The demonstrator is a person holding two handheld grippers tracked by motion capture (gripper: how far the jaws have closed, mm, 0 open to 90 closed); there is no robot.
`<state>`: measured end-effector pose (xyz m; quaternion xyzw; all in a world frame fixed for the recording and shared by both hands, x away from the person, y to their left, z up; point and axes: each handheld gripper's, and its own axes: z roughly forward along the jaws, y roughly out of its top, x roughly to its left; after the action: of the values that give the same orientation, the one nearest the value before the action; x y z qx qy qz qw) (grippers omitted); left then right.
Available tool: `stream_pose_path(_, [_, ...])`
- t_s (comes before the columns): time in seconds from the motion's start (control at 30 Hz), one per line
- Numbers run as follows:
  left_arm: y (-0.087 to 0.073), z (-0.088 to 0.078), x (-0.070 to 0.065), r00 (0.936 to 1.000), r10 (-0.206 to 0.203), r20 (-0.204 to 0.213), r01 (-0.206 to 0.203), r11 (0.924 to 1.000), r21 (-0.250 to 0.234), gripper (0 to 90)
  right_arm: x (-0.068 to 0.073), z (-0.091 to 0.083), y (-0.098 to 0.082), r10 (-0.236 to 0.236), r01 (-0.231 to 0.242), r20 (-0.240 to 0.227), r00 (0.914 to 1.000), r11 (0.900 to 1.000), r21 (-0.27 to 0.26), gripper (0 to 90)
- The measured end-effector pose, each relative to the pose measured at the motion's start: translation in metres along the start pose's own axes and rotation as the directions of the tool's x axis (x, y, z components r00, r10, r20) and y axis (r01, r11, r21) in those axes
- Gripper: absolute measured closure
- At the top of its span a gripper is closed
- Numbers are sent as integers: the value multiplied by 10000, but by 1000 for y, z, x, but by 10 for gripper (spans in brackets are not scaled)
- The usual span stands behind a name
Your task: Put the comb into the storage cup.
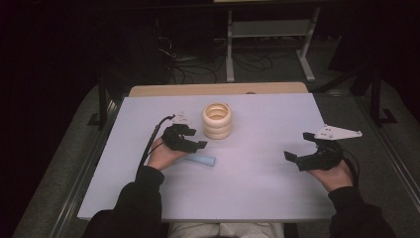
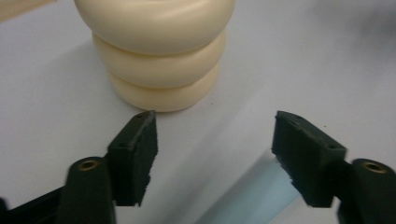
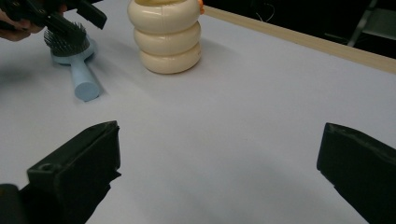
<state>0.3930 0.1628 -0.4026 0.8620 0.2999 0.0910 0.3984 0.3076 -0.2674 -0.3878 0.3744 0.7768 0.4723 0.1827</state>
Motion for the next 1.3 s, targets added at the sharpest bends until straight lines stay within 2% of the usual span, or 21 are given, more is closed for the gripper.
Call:
stream_pose_path(0.07, [0,5,-6,9995,292,85,-294,9993,210,418,0,0,0,9,-9,-15,10000,10000,15,0])
stream_pose_path(0.13, [1,7,-7,9996,290,65,-291,9992,258,490,0,1,0,-18,19,-39,10000,10000,27,0])
stream_pose_path(0.17, [1,8,-8,9993,358,88,-360,9989,308,490,0,1,0,-18,19,-39,10000,10000,27,0])
stream_pose_path(0.2, [1,10,-9,9993,369,4,-369,9987,361,523,1,1,0,-36,37,-57,10000,10000,26,0])
stream_pose_path(0.3, [2,15,-9,9990,246,-366,-221,9975,673,697,1,1,0,-44,44,-55,10000,10000,58,0])
stream_pose_path(0.33, [2,16,-9,9991,190,-369,-164,9974,695,754,0,1,0,-30,31,-57,10000,10000,73,0])
stream_pose_path(0.4, [1,17,-9,9995,193,-243,-174,9969,771,780,0,1,0,-33,33,-57,10000,10000,66,0])
stream_pose_path(0.47, [1,17,-9,9997,222,-116,-211,9962,845,843,1,1,0,-39,40,-65,10000,10000,66,0])
stream_pose_path(0.57, [1,20,-10,9999,148,-18,-146,9959,897,870,1,1,0,-46,47,-80,10000,10000,88,0])
stream_pose_path(0.63, [1,22,-10,9997,223,32,-225,9940,1070,879,1,1,0,-43,44,-81,10000,10000,85,0])
stream_pose_path(0.83, [0,23,-13,9983,451,379,-491,9925,1121,900,0,0,0,-11,12,-133,9999,10000,25,0])
stream_pose_path(1.17, [-2,29,-15,9980,479,406,-533,9881,1445,900,1,1,0,-13,14,-147,9999,10000,47,0])
stream_pose_path(1.3, [-3,32,-19,9968,669,431,-734,9822,1729,900,1,1,0,-28,29,-170,9999,10000,73,0])
